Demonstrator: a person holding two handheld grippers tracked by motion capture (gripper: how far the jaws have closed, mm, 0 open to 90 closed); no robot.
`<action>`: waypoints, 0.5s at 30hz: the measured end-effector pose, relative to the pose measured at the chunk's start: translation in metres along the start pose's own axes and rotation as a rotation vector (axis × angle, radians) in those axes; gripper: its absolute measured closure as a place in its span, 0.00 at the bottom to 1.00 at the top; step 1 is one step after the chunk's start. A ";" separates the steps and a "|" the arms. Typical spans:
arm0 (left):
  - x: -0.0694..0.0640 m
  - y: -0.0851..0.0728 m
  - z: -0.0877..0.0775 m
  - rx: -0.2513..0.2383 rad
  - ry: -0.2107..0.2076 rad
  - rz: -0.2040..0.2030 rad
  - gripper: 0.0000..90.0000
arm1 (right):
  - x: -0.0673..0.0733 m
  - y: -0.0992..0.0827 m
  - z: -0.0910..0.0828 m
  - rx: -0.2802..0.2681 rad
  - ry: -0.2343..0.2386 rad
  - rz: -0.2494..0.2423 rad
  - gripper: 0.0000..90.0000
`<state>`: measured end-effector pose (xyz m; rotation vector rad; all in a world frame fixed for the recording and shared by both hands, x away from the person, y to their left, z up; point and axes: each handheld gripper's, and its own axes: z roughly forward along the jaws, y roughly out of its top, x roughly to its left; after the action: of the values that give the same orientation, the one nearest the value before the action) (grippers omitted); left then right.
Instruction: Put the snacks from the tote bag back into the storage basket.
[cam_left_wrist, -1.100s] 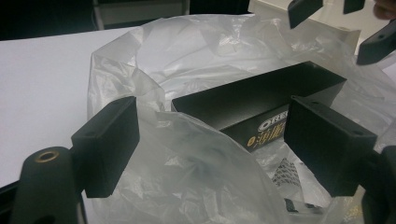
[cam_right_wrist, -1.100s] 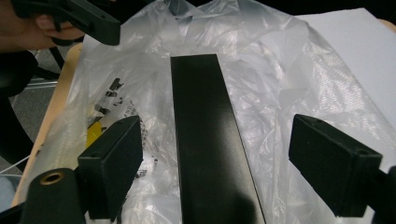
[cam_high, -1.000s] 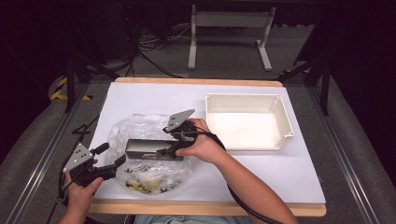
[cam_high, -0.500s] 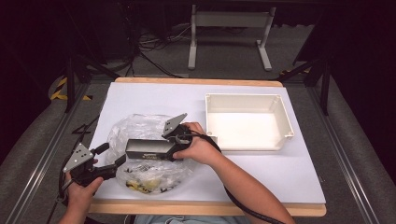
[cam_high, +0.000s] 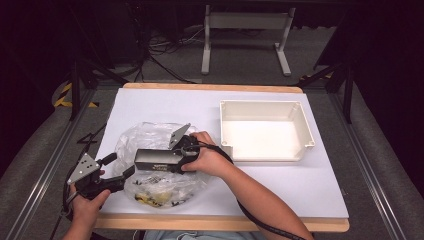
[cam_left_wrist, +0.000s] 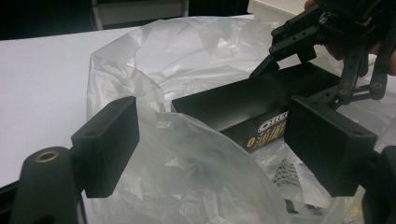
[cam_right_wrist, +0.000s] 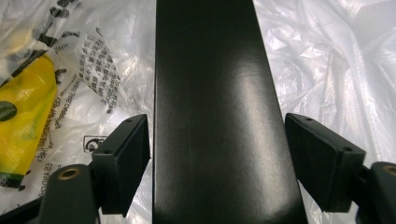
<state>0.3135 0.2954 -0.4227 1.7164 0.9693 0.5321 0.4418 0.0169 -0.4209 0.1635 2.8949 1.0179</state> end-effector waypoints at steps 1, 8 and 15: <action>0.000 0.000 0.000 0.000 0.000 0.000 0.21 | 0.000 0.001 0.000 0.015 0.003 -0.001 0.27; 0.000 0.000 0.000 -0.005 -0.003 -0.003 0.21 | 0.001 0.005 0.002 0.070 0.014 -0.031 0.42; 0.000 0.000 0.000 -0.006 -0.002 -0.005 0.21 | -0.001 0.005 0.001 0.071 0.027 -0.037 0.47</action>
<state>0.3138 0.2952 -0.4230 1.7079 0.9693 0.5292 0.4435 0.0218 -0.4185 0.1000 2.9484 0.9199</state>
